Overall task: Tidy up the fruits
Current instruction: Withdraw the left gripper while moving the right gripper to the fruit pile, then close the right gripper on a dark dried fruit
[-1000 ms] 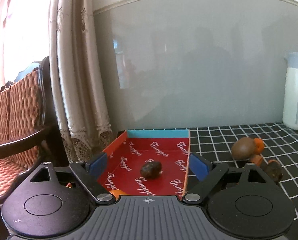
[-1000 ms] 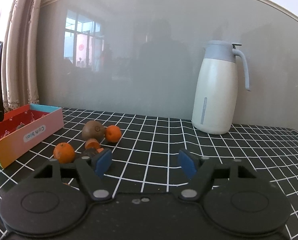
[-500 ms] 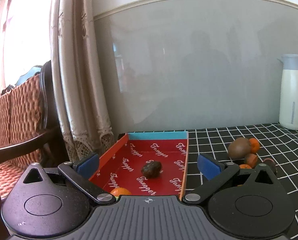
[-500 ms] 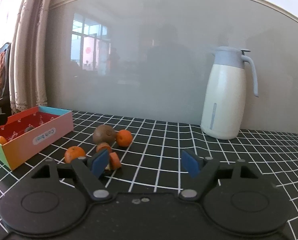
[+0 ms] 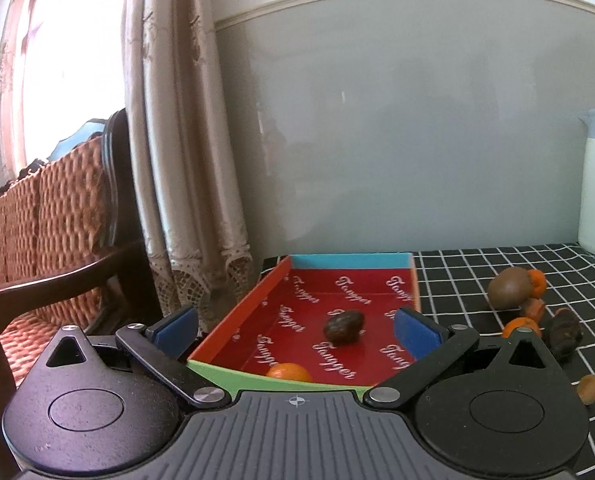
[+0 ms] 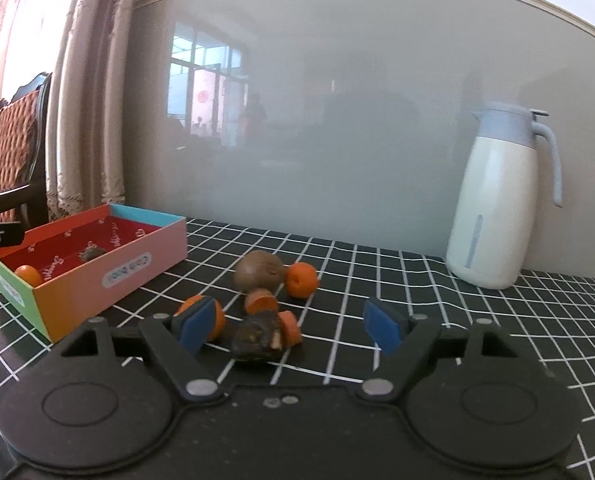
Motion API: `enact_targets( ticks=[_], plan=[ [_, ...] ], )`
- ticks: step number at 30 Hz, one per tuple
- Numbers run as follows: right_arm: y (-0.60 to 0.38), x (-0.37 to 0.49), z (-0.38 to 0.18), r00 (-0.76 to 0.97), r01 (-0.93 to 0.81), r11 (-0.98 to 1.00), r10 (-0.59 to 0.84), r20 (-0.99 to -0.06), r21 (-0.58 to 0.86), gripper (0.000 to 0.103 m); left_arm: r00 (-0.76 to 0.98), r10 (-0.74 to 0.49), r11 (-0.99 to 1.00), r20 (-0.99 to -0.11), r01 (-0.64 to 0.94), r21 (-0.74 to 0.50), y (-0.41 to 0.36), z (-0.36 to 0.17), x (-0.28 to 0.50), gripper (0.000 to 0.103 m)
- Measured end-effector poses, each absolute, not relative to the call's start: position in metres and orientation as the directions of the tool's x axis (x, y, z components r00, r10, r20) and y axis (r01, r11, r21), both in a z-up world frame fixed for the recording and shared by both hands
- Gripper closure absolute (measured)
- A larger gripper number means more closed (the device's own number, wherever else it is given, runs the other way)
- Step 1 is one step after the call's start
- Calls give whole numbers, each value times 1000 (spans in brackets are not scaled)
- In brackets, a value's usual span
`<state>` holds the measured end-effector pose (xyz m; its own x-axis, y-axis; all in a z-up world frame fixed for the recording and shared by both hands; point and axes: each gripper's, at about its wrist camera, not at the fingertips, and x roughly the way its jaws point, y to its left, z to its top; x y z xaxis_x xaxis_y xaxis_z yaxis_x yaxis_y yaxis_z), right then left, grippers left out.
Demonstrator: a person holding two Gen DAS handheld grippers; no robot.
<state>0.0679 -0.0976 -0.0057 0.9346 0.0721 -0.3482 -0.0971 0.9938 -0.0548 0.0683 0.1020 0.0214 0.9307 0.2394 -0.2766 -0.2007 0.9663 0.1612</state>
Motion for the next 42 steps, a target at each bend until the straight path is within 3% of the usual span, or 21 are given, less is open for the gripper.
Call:
enact_targets(
  ticks=[6,15,20,25,30,42],
  plan=[
    [-84,80,-9,924,-116,991,85,-372,-63,22,925,249,965,-288,-212,154,116,19,69,0],
    [-70,115,-31,856,-102,994,66,-513,-43,23,914,268,961,-304,-231,153,135,14,72,0],
    [-68,131,-41,816,-80,997,66,-574,1,31,909,271,960,-316,-234,152,141,12,74,0],
    [-65,142,-45,804,-65,998,59,-591,11,36,910,267,962,-317,-232,145,144,12,76,0],
    [-68,151,-46,794,-39,999,46,-607,24,59,898,281,958,-340,-238,162,148,7,80,0],
    [-66,143,-34,822,-38,999,42,-568,18,60,883,302,953,-360,-266,148,166,4,77,0]
  ],
)
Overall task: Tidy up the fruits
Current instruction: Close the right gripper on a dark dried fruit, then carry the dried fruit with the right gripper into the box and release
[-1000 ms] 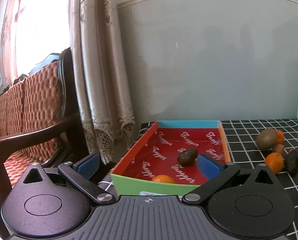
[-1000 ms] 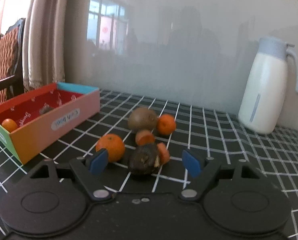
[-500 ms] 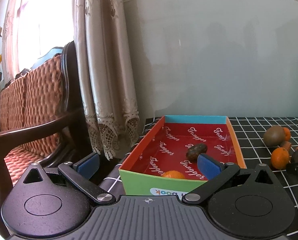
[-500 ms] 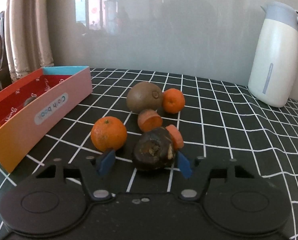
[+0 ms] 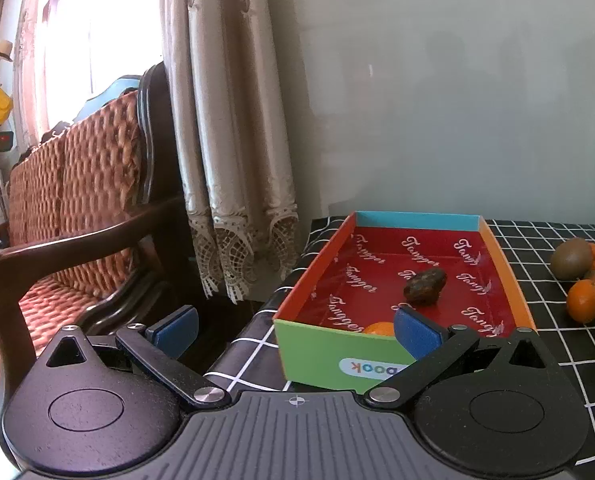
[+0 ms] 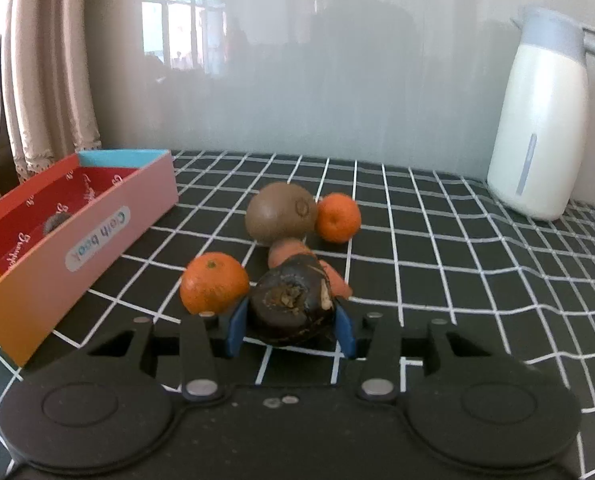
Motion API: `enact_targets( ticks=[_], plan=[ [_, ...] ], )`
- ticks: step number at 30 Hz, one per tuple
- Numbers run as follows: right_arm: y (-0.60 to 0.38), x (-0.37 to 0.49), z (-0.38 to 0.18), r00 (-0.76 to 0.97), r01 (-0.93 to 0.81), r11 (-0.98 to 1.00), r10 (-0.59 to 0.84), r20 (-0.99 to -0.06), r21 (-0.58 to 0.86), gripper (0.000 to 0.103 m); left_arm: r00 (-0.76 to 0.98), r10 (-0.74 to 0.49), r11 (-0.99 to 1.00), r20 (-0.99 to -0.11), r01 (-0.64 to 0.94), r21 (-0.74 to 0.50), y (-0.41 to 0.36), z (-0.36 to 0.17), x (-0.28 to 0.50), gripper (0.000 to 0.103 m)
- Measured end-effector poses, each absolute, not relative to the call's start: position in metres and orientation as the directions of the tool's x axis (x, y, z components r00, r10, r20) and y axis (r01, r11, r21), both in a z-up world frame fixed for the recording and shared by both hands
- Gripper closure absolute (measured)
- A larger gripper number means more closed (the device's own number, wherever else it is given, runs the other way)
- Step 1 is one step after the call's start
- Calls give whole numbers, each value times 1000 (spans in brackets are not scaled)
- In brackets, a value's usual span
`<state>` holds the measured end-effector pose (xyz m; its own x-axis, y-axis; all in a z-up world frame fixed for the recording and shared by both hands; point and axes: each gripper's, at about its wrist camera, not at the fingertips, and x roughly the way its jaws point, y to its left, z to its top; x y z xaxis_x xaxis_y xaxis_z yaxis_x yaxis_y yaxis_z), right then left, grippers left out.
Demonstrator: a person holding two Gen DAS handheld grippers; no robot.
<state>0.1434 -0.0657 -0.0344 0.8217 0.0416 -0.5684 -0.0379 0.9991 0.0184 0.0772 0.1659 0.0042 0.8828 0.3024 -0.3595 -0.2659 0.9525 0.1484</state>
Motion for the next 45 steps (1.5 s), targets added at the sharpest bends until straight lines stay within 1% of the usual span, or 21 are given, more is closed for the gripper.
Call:
enact_targets(
  ticks=[13,18,23,30,36,38,39,40,42,45],
  plan=[
    [-33,121,3,883,-117,993,113,-456,21,60,873,324,946,-365,-298,127,186,6,68,0],
    [-9,115,14,893,-181,983,179,-412,33,60,865,341,940,-367,-316,129,197,6,64,0],
    [29,108,25,897,-273,962,261,-356,16,60,855,366,930,-369,-348,115,213,8,57,0],
    [80,114,17,866,-367,930,339,-367,-6,60,845,389,921,-365,-370,126,230,10,49,0],
    [98,131,1,847,-362,932,335,-413,14,60,832,414,910,-370,-396,127,246,10,43,0],
    [99,133,-4,840,-358,934,325,-434,6,55,830,416,908,-371,-398,128,249,9,42,0],
    [100,132,-7,844,-352,936,314,-435,-7,49,829,416,908,-373,-398,129,250,9,41,0],
    [99,130,-8,856,-337,941,298,-423,-19,37,829,416,908,-375,-397,130,250,8,41,0],
    [90,123,-3,876,-319,947,287,-387,-19,36,830,414,910,-374,-394,130,250,9,41,0],
    [73,116,10,903,-292,956,275,-329,-1,37,836,405,913,-370,-389,121,248,10,41,0]
  ],
)
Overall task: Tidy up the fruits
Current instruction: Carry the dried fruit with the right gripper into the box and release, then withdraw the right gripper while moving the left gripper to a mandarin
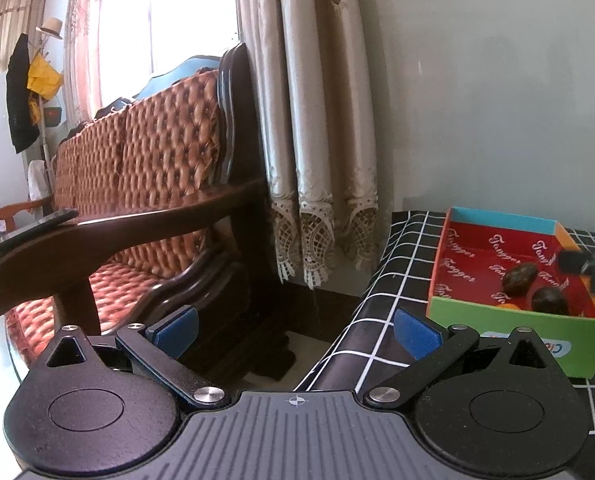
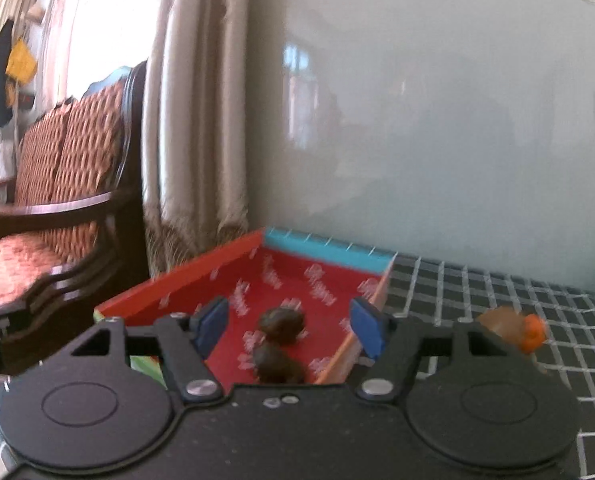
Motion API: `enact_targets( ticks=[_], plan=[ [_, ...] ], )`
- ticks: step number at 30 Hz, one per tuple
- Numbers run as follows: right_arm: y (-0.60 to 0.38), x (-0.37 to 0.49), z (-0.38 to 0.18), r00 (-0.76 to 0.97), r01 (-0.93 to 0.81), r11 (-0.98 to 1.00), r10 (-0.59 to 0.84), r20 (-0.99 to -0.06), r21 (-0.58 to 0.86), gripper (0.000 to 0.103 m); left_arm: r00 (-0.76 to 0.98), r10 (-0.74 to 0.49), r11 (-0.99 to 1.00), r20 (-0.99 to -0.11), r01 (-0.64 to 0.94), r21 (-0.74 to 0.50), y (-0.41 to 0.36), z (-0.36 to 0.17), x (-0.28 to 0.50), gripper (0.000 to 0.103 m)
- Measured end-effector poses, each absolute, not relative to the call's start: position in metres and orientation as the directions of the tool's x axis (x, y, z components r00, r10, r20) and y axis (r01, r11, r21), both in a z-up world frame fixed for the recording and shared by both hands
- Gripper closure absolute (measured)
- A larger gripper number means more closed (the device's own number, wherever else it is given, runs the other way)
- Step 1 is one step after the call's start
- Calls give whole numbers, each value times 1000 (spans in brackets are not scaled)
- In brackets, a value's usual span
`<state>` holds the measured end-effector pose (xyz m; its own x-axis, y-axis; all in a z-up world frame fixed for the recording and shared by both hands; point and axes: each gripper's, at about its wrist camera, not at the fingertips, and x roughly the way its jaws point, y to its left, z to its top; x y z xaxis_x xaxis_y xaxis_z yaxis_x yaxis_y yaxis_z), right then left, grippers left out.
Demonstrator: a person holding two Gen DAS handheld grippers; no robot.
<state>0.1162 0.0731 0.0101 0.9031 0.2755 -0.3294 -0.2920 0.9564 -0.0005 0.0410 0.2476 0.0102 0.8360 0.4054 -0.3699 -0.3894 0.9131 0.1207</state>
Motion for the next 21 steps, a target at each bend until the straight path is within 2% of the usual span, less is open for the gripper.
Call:
enact_targets(
  ticks=[4,8,21],
  plan=[
    [37,108,24,942,-213,977,212,-261,23,37,848,388,921,-362,-372,115,239,13,41,0],
    [-1,106,33,959,-137,988,151,-239,74,36,860,369,929,-353,-357,102,228,17,41,0],
    [-73,92,34,968,-14,994,41,-247,107,36,908,269,963,-321,-248,104,164,26,48,0]
  ],
)
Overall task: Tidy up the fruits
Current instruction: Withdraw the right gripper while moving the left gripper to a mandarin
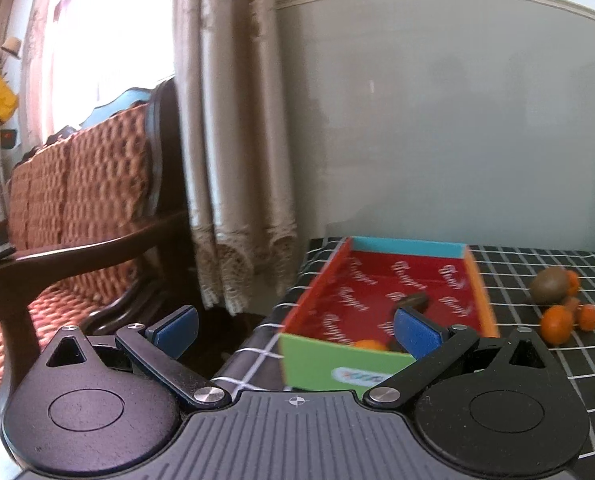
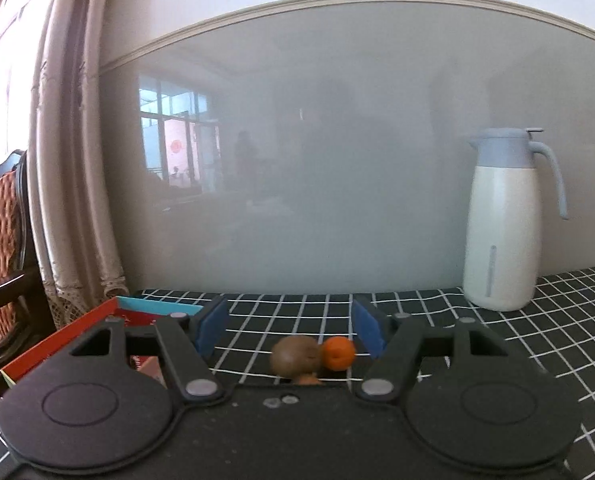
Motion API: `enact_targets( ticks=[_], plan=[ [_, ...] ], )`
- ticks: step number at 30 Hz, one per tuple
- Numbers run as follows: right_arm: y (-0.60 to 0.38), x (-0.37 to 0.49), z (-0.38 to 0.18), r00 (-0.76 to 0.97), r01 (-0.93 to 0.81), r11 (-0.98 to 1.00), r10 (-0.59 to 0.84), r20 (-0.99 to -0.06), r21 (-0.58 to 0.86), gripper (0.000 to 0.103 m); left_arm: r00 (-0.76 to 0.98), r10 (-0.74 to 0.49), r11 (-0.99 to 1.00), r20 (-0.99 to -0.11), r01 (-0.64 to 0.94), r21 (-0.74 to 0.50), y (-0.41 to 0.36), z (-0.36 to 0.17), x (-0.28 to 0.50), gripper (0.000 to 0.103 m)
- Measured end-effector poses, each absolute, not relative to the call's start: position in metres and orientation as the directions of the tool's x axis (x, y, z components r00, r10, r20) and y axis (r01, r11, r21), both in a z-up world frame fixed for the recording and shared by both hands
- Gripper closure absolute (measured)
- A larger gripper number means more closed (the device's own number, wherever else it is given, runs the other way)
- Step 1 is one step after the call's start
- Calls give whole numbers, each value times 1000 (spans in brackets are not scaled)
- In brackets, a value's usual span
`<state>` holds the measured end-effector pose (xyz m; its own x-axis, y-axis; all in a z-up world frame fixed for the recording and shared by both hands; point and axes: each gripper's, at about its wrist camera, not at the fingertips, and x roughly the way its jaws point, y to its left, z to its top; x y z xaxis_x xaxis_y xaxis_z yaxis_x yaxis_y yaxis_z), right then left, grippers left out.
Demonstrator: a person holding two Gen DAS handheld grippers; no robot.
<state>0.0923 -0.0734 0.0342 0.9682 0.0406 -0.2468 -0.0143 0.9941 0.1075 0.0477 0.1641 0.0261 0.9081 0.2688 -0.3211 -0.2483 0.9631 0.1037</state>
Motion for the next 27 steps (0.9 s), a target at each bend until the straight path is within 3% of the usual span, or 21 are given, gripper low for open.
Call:
enact_targets(
  ticks=[27],
  plan=[
    [-115,79,17,958,20,999,-7,-286,42,36,937,125,989,-327,-91,117,69,22,70,0]
  ],
)
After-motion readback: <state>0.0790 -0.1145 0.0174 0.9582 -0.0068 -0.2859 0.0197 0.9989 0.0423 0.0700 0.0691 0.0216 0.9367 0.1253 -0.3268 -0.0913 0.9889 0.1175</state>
